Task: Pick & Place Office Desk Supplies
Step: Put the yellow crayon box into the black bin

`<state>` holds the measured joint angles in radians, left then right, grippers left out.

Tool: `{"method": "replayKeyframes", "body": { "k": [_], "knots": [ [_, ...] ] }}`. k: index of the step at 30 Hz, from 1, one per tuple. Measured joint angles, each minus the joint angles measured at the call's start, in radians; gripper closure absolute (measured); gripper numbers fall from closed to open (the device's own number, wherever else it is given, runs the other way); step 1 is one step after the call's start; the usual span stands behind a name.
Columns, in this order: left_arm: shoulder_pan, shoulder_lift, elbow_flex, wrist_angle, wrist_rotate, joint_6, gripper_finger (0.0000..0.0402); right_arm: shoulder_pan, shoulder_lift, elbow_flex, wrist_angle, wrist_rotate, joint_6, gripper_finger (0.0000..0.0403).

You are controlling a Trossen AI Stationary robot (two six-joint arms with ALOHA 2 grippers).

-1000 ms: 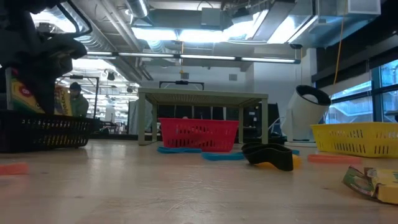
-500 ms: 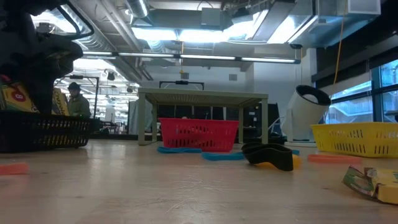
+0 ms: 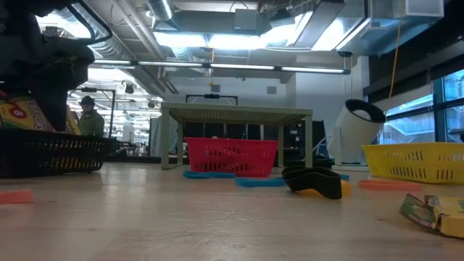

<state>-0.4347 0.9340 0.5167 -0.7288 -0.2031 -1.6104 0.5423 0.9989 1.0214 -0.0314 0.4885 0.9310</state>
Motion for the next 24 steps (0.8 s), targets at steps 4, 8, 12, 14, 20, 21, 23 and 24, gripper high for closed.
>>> {"method": "replayKeyframes", "body": {
  "k": [4, 8, 12, 14, 20, 21, 23, 24],
  "knots": [
    [0.0, 0.0, 0.0, -0.011, 0.0, 0.003, 0.0192, 0.0, 0.0, 0.0, 0.01, -0.005, -0.007, 0.0199],
    [0.0, 0.0, 0.0, -0.03, 0.0, 0.013, 0.0181, 0.0, 0.0, 0.0, 0.014, -0.007, -0.015, 0.0199],
    [0.0, -0.006, 0.0, -0.03, -0.019, 0.015, 0.0183, 0.0, 0.0, 0.0, 0.025, -0.007, -0.016, 0.0199],
    [0.0, -0.006, 0.0, -0.03, -0.036, 0.019, 0.0185, 0.0, 0.0, 0.0, 0.033, -0.009, -0.023, 0.0199],
    [0.019, -0.006, 0.0, -0.081, -0.027, 0.018, 0.0183, 0.0, 0.0, 0.0, 0.04, -0.011, -0.023, 0.0199],
    [0.027, -0.006, 0.0, -0.088, -0.02, 0.018, 0.0183, 0.0, 0.0, 0.0, 0.04, -0.011, -0.023, 0.0199],
    [0.042, -0.006, 0.001, -0.114, -0.01, 0.009, 0.0185, 0.0, 0.0, 0.0, 0.04, -0.011, -0.023, 0.0199],
    [0.051, -0.006, 0.001, -0.124, -0.01, 0.001, 0.0185, 0.0, 0.0, 0.0, 0.04, -0.011, -0.023, 0.0199]
  ]
}}
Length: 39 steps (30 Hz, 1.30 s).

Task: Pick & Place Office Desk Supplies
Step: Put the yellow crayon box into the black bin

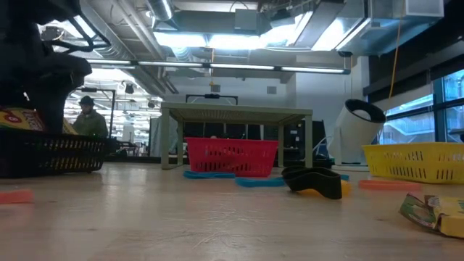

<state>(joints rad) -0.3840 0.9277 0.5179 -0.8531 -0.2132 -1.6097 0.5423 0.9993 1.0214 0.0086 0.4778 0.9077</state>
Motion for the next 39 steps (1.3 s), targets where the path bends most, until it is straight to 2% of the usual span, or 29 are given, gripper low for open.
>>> {"method": "replayKeyframes", "body": {
  "k": [4, 7, 11, 16, 24, 31, 34, 39],
  "knots": [
    [0.036, 0.0, 0.0, -0.014, -0.022, -0.015, 0.0187, 0.0, 0.0, 0.0, 0.0, 0.0, 0.0, 0.0199],
    [0.056, 0.0, -0.001, 0.045, -0.027, 0.018, 0.0185, 0.0, 0.0, 0.0, 0.0, 0.0, 0.0, 0.0199],
    [0.066, 0.008, 0.0, 0.12, 0.02, 0.084, 0.0183, 0.0, 0.0, 0.0, 0.0, 0.0, -0.003, 0.0199],
    [0.067, -0.001, -0.001, 0.046, 0.052, 0.076, 0.0187, 0.0, 0.0, 0.0, 0.0, 0.0, -0.003, 0.0199],
    [0.1, -0.024, -0.001, -0.002, 0.025, 0.076, 0.0189, 0.0, 0.0, 0.0, 0.0, 0.0, -0.003, 0.0199],
    [0.148, -0.024, 0.005, -0.017, 0.09, 0.078, 0.019, 0.0, 0.0, 0.0, 0.0, 0.0, -0.003, 0.0199],
    [0.163, -0.023, 0.03, -0.037, 0.136, 0.11, 0.019, 0.0, 0.0, 0.0, 0.001, 0.0, -0.002, 0.0199],
    [0.189, -0.02, 0.132, -0.176, 0.132, 0.146, 0.019, 0.0, 0.0, 0.0, 0.003, 0.0, -0.003, 0.0199]
  ]
}}
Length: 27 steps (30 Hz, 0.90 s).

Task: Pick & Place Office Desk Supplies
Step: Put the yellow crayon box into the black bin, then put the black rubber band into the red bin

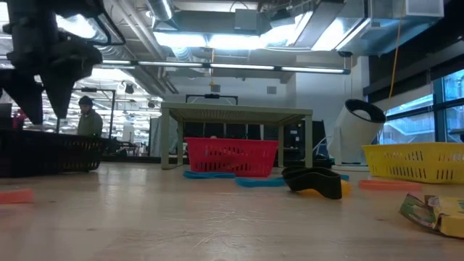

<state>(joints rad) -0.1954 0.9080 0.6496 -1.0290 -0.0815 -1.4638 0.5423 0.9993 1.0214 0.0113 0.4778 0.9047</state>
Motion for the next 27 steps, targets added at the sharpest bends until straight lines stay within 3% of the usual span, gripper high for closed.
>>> {"method": "replayKeyframes", "body": {
  "k": [5, 9, 14, 21, 27],
  "knots": [
    [0.029, 0.016, 0.038, -0.113, 0.004, 0.061, 0.019, 0.0, 0.0, 0.0, 0.0, 0.0, -0.008, 0.0199],
    [0.048, 0.017, 0.038, -0.033, -0.003, 0.05, 0.019, 0.0, 0.0, 0.0, 0.0, 0.0, -0.008, 0.0199],
    [0.051, 0.018, 0.038, 0.285, -0.003, 0.099, 0.019, 0.0, 0.0, 0.0, -0.001, 0.0, -0.008, 0.0199],
    [-0.011, 0.144, 0.039, 0.884, 0.011, 0.352, 0.0212, 0.0, 0.0, 0.0, -0.095, -0.036, -0.054, 0.0199],
    [-0.014, 0.348, 0.038, 1.134, 0.16, 0.472, 0.0263, -0.018, 0.019, 0.0, -0.297, -0.045, -0.05, 0.0199]
  ]
}}
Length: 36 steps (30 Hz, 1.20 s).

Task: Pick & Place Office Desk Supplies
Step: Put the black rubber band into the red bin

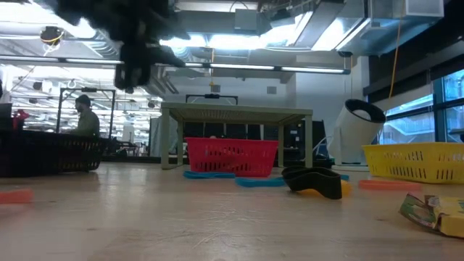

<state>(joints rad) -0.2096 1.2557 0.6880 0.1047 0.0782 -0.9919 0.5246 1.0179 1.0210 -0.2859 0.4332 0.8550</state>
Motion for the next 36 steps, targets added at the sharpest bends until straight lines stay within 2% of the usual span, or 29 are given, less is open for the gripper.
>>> {"method": "replayKeyframes", "body": {
  "k": [5, 8, 12, 16, 20, 24, 29, 33, 36],
  "knots": [
    [0.001, 0.157, -0.002, 0.218, 0.109, 0.004, 0.03, -0.029, 0.03, 0.0, -0.225, 0.001, 0.161, 0.0208],
    [0.001, 0.196, -0.002, 0.367, 0.123, 0.017, 0.0314, -0.045, 0.067, 0.0, -0.334, 0.012, 0.262, 0.0223],
    [0.006, 0.189, -0.001, 0.521, 0.104, 0.063, 0.0321, -0.07, 0.148, 0.0, -0.384, -0.026, 0.33, 0.0246],
    [0.009, 0.123, -0.001, 0.531, 0.035, 0.151, 0.0323, -0.087, 0.252, 0.0, -0.379, -0.075, 0.337, 0.027],
    [0.005, 0.024, 0.0, 0.41, -0.06, 0.227, 0.0323, -0.114, 0.347, 0.0, -0.377, -0.101, 0.319, 0.0288],
    [-0.015, -0.084, 0.0, 0.186, -0.149, 0.253, 0.0323, -0.147, 0.421, 0.0, -0.36, -0.113, 0.295, 0.0288],
    [-0.036, -0.18, 0.0, -0.022, -0.23, 0.27, 0.0323, -0.189, 0.518, 0.0, -0.336, -0.131, 0.269, 0.0257],
    [-0.045, -0.229, -0.001, -0.068, -0.26, 0.282, 0.0323, -0.225, 0.595, 0.0, -0.261, -0.201, 0.268, 0.0224],
    [-0.051, -0.254, -0.001, -0.11, -0.271, 0.282, 0.0323, -0.237, 0.631, 0.0, -0.23, -0.194, 0.311, 0.0207]
  ]
}}
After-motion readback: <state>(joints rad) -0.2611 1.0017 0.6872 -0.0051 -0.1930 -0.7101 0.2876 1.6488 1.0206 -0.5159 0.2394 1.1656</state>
